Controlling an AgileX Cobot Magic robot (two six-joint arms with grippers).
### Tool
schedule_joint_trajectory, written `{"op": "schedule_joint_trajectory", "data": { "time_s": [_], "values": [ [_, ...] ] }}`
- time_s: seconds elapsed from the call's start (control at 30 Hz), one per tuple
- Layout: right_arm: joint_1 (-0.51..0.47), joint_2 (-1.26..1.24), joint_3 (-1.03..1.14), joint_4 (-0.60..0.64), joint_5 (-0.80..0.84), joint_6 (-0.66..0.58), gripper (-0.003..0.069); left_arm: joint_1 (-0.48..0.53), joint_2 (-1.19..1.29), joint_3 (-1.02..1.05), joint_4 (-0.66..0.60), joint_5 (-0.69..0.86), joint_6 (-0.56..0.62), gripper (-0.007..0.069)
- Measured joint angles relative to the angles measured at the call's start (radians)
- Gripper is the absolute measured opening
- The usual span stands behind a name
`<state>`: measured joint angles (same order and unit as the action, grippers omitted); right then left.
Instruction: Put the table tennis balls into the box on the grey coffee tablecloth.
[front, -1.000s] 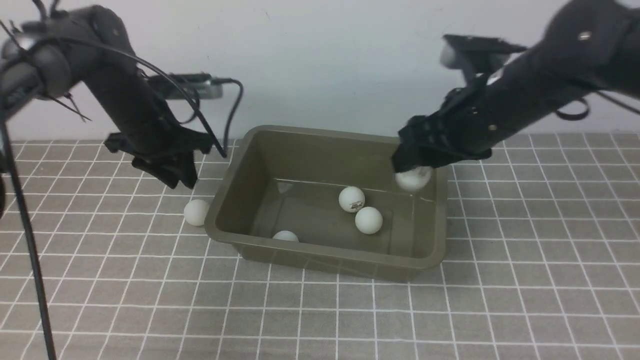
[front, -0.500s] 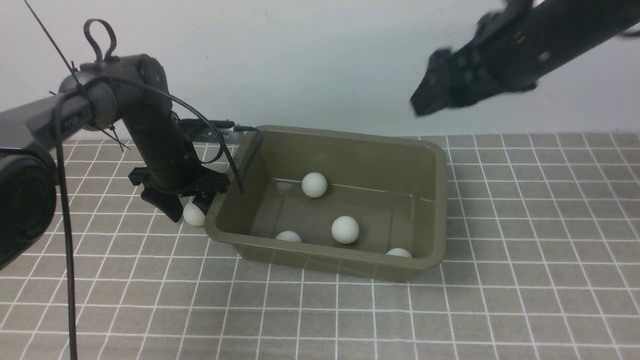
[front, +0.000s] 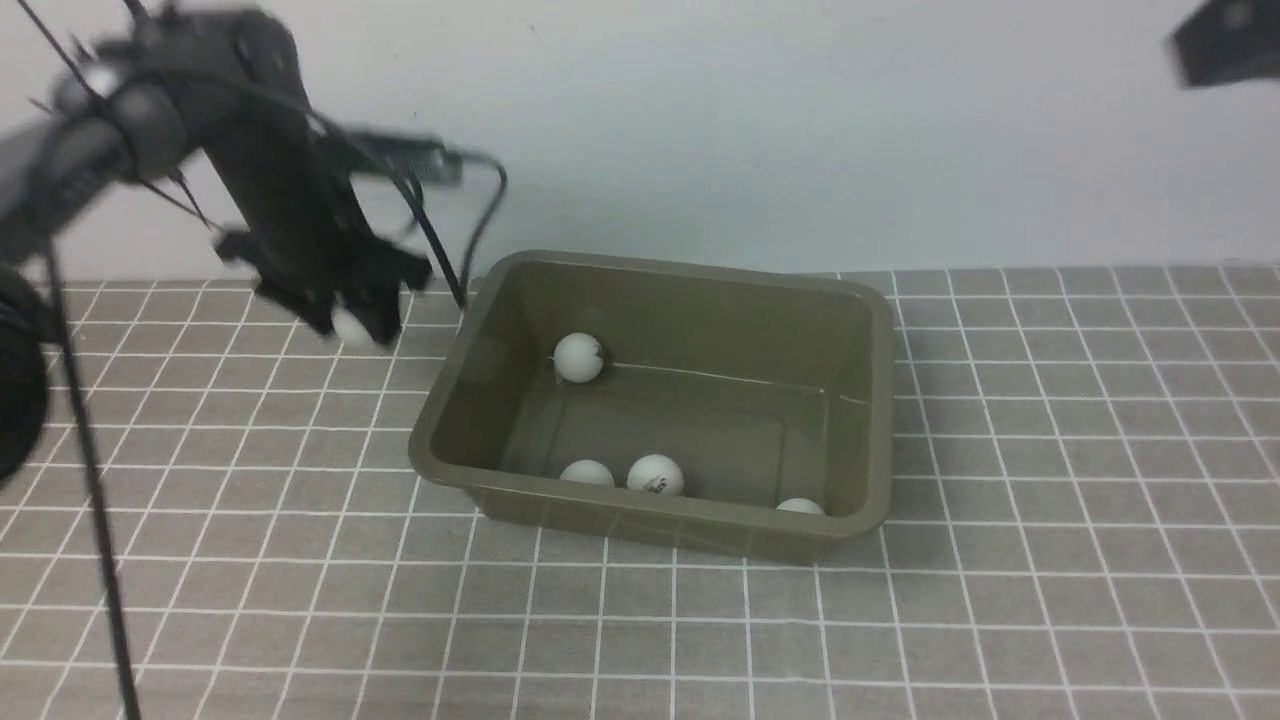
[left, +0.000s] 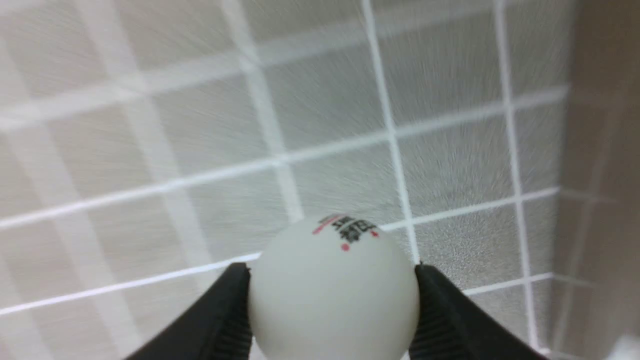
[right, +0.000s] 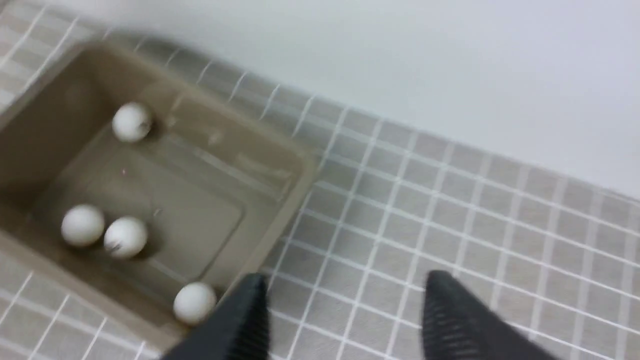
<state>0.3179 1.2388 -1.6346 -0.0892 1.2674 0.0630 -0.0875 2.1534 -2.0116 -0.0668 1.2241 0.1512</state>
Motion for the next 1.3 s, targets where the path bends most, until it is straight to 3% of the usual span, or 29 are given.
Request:
{"op": "schedule_joint_trajectory", "data": {
  "time_s": [0.07,0.1,0.17,0.27,0.37,0.5,0.77,0.87,1.03,1.13,1.23,1.3],
  "values": [
    [0.000,-0.082,0.038,-0.012,0.000,0.021,0.0224,-0.004,-0.087,-0.010,-0.021,0.000,-0.011,0.0355],
    [0.000,-0.082,0.038,-0.012,0.000,0.021,0.0213,-0.004,-0.094,-0.012,-0.026,0.001,-0.011,0.0355],
    [0.000,-0.192,0.120,-0.013,-0.001,0.047,0.0085,-0.026,-0.171,-0.017,-0.106,0.005,0.014,0.0355],
    [0.000,-0.364,0.280,-0.013,-0.091,0.095,0.0005,-0.090,-0.219,-0.019,-0.240,0.010,0.100,0.0355],
    [0.000,-0.577,0.487,-0.013,-0.267,0.135,-0.0012,-0.175,-0.204,-0.020,-0.313,0.014,0.151,0.0355],
    [0.000,-0.814,0.713,-0.010,-0.436,0.156,-0.0013,-0.261,-0.142,-0.020,-0.269,0.016,0.134,0.0355],
    [0.000,-1.086,0.965,0.001,-0.517,0.171,-0.0013,-0.340,-0.006,-0.018,-0.110,0.005,-0.003,0.0368],
    [0.000,-1.166,1.002,0.001,-0.542,0.161,-0.0015,-0.350,0.021,-0.018,-0.103,-0.006,-0.019,0.0489],
    [0.000,-1.233,1.002,0.015,-0.556,0.138,-0.0015,-0.350,0.021,-0.084,-0.105,0.008,-0.021,0.0553],
    [0.000,-1.256,1.002,0.000,-0.557,0.137,-0.0015,-0.350,0.003,-0.119,-0.105,0.008,-0.037,0.0486],
    [0.000,-1.259,1.002,-0.042,-0.561,0.137,-0.0015,-0.350,-0.049,-0.123,-0.104,0.009,-0.060,0.0321],
    [0.000,-1.260,1.010,-0.077,-0.566,0.137,-0.0015,-0.350,-0.101,-0.125,-0.104,0.011,-0.066,0.0154]
  ]
}}
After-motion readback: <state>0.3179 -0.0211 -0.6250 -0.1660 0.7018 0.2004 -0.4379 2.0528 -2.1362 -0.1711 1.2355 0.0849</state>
